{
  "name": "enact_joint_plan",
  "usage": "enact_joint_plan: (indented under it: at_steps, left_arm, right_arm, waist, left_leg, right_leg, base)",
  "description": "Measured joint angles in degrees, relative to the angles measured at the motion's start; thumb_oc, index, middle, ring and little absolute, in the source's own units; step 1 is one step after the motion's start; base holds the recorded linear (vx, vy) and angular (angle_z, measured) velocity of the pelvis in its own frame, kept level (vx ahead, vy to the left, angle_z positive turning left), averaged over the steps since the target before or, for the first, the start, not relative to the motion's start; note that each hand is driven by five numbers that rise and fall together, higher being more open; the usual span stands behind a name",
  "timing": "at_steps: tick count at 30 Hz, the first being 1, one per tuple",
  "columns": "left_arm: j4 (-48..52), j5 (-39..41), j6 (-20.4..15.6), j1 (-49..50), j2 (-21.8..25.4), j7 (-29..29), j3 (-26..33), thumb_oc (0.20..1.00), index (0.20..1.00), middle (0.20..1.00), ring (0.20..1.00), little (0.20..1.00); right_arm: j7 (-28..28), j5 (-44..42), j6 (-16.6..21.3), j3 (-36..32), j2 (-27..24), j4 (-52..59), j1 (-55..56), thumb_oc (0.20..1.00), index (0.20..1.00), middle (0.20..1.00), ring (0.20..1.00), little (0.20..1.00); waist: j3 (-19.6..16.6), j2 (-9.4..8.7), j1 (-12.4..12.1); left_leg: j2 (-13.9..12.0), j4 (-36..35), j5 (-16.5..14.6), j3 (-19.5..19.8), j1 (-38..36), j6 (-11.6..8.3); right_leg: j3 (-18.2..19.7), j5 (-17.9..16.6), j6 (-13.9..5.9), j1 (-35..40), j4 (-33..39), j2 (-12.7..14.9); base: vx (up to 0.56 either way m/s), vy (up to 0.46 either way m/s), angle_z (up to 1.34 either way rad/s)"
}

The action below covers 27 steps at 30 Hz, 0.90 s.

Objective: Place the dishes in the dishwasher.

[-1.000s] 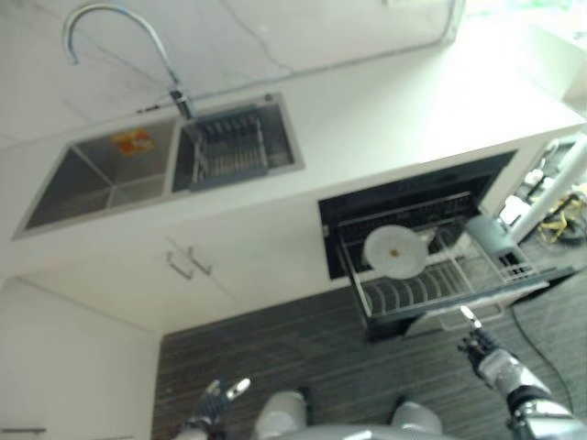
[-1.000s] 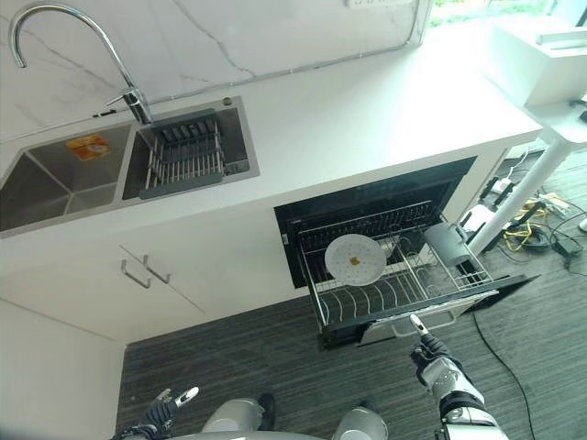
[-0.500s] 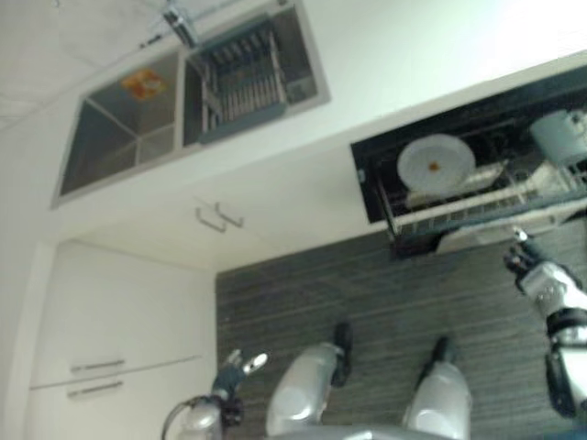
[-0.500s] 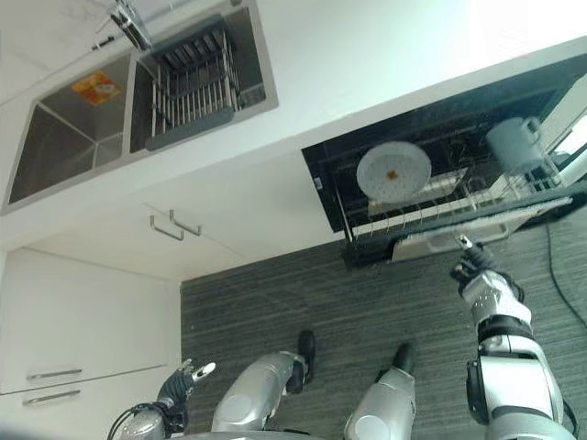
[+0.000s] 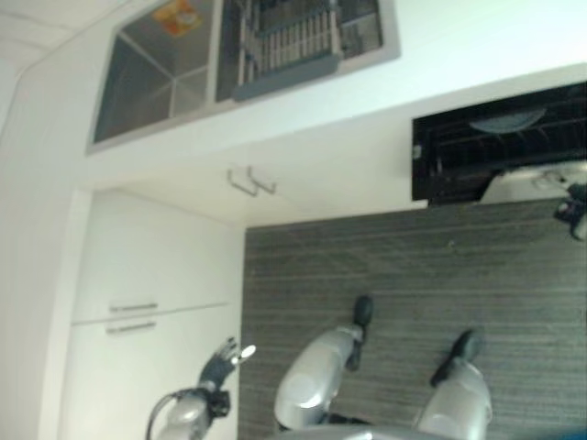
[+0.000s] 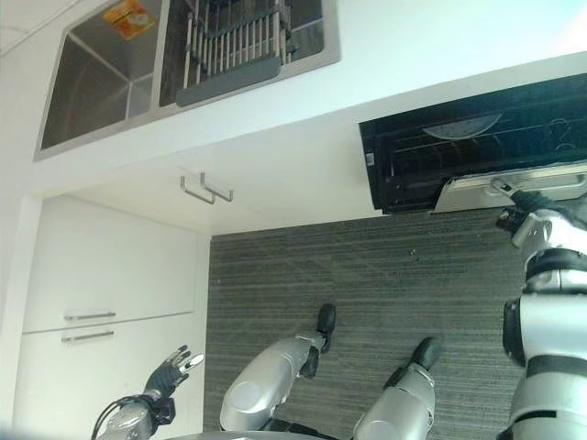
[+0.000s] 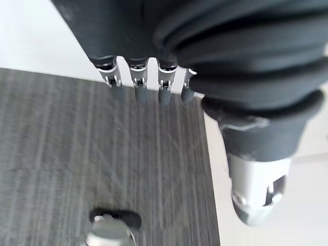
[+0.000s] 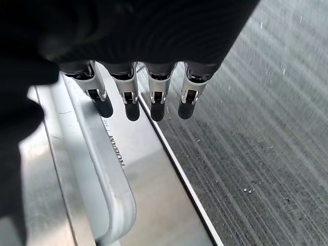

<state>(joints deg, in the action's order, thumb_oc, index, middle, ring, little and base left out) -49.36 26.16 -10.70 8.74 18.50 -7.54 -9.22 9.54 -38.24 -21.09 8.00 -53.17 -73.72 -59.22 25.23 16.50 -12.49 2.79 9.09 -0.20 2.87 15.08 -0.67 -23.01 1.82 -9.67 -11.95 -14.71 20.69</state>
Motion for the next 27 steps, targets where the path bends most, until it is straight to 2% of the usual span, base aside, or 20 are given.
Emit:
enact_joint_plan:
  at_steps: [3,5,7,11,15,16,18,20,22,23,24,26,27]
  left_arm:
    - [-0.2,-0.2,0.9,2.6,0.1,-0.9,0.3,1.000,1.000,1.000,1.000,1.000]
    - [0.1,-0.3,0.6,2.8,0.4,-1.7,2.8,1.000,1.000,1.000,1.000,1.000]
    - [1.9,-0.3,0.6,2.8,2.4,-2.3,2.9,1.000,1.000,1.000,1.000,1.000]
    - [2.2,-0.3,0.6,2.8,2.7,-2.9,2.8,1.000,1.000,1.000,1.000,1.000]
    - [2.1,-0.4,0.6,2.9,3.7,-3.6,2.9,1.000,1.000,1.000,1.000,1.000]
    - [1.3,-0.4,0.4,2.9,4.0,-3.9,2.9,1.000,1.000,1.000,1.000,1.000]
    - [0.9,-0.4,0.2,2.8,4.2,-3.9,2.9,1.000,1.000,1.000,1.000,1.000]
    - [1.0,-0.4,-0.5,2.7,5.6,-3.9,3.0,1.000,1.000,1.000,1.000,1.000]
    - [1.0,-0.4,-0.5,1.6,5.8,-3.9,3.0,1.000,1.000,1.000,1.000,1.000]
    - [1.0,-0.4,-0.7,1.1,5.8,-3.9,3.1,1.000,1.000,1.000,1.000,1.000]
    - [1.0,-0.4,-0.6,0.7,5.8,-3.8,3.5,1.000,1.000,1.000,1.000,1.000]
    - [1.0,-0.4,-0.7,-0.4,5.0,-3.0,5.3,1.000,1.000,1.000,1.000,1.000]
    - [0.8,-0.3,-0.8,-1.1,4.4,-2.8,5.3,1.000,1.000,1.000,1.000,1.000]
  right_arm:
    - [-0.4,0.3,0.5,0.3,-1.1,-0.1,-2.1,1.000,1.000,1.000,1.000,1.000]
    - [-1.3,1.4,0.3,4.7,-4.1,0.5,-8.0,1.000,1.000,1.000,1.000,1.000]
    - [-1.7,1.1,-0.6,4.5,-5.6,-0.7,-10.3,1.000,1.000,1.000,1.000,1.000]
    - [-2.3,1.1,-0.5,4.9,-5.6,-0.6,-11.1,1.000,1.000,1.000,1.000,1.000]
    - [-3.9,1.1,0.7,4.9,-5.2,-0.1,-11.0,1.000,1.000,1.000,1.000,1.000]
    - [-6.0,1.0,1.6,4.4,-3.7,0.0,-8.5,1.000,1.000,1.000,1.000,1.000]
    - [-8.5,1.0,2.3,3.7,-2.8,0.7,-6.9,1.000,1.000,1.000,1.000,1.000]
    - [-12.5,1.0,4.8,-1.7,1.3,5.3,2.3,1.000,1.000,1.000,1.000,1.000]
    - [-14.5,1.0,5.6,-2.2,5.2,7.7,6.5,1.000,1.000,1.000,1.000,1.000]
    - [-15.6,1.1,5.9,-2.2,8.5,12.4,10.9,1.000,1.000,1.000,1.000,1.000]
    - [-16.0,1.1,5.9,-2.0,10.4,16.7,14.2,1.000,1.000,1.000,1.000,1.000]
    - [-15.7,0.7,7.9,-1.8,17.8,37.6,28.8,1.000,1.000,1.000,1.000,1.000]
    - [-16.1,-0.2,8.0,-1.8,21.2,38.4,30.9,1.000,1.000,1.000,1.000,1.000]
  waist:
    - [0.0,0.03,-0.4]
    - [0.0,-0.12,-0.6]
    - [0.0,-0.44,-0.9]
    - [-0.1,-0.57,-0.9]
    - [-0.6,-2.02,-1.0]
    - [-1.6,-3.56,-1.0]
    - [-3.1,-5.41,-0.9]
    - [-4.7,-8.24,-0.8]
    - [-4.7,-8.83,-0.6]
    - [-4.7,-8.95,-0.3]
    - [-4.6,-9.07,-0.3]
    - [-3.9,-10.40,1.5]
    - [-3.5,-10.90,2.5]
  left_leg:
    - [0.7,-0.1,0.0,0.0,-0.2,0.04]
    - [0.8,0.0,0.0,0.4,-1.4,0.04]
    - [0.3,0.1,0.1,1.4,-1.5,0.02]
    - [0.0,1.0,0.4,1.6,-1.2,-0.07]
    - [-0.9,1.1,0.9,2.0,-0.9,-0.60]
    - [-1.4,1.1,0.9,2.0,-0.8,-0.65]
    - [-1.7,1.1,1.0,2.0,-0.7,-0.83]
    - [-2.3,1.2,1.1,2.5,0.3,-1.15]
    - [-3.0,2.4,0.5,2.5,1.2,-1.94]
    - [-3.6,2.9,-0.3,1.8,1.7,-2.17]
    - [-4.0,3.4,-0.8,1.3,2.0,-1.67]
    - [-4.6,6.3,-0.6,1.0,4.9,-1.73]
    - [-4.7,6.6,-0.7,0.6,5.5,-1.69]
  right_leg:
    - [0.0,-0.1,-0.23,0.8,0.6,0.5]
    - [-0.4,-0.3,-0.48,2.9,1.5,0.4]
    - [-0.2,-0.2,-0.48,3.9,2.0,-0.4]
    - [0.1,-0.3,-0.55,3.9,1.6,-0.7]
    - [-0.1,-0.4,-0.16,3.7,1.4,-1.7]
    - [-0.1,-0.3,0.16,3.6,1.4,-2.2]
    - [-0.1,-0.2,0.39,3.3,1.1,-2.5]
    - [-0.1,0.4,1.05,2.4,0.4,-3.0]
    - [-0.1,0.5,1.46,2.0,0.2,-3.4]
    - [0.1,0.6,1.69,1.9,0.0,-3.7]
    - [0.4,1.0,2.43,1.6,-0.2,-4.0]
    - [0.5,1.1,2.78,-1.0,-2.3,-4.2]
    - [1.0,1.2,3.09,-1.9,-2.5,-4.2]
  base:
    - [0.12,-0.024,0.12]
    - [0.05,-0.061,0.22]
    - [0.03,-0.037,0.21]
    - [-0.01,-0.056,0.01]
    - [-0.05,-0.068,0.01]
    - [-0.09,-0.074,-0.04]
    - [-0.15,-0.116,-0.01]
    - [-0.10,-0.070,0.03]
    - [-0.07,-0.029,-0.04]
    - [-0.16,-0.018,-0.10]
    - [-0.17,-0.004,-0.09]
    - [-0.17,0.012,-0.05]
    - [-0.14,0.010,-0.25]
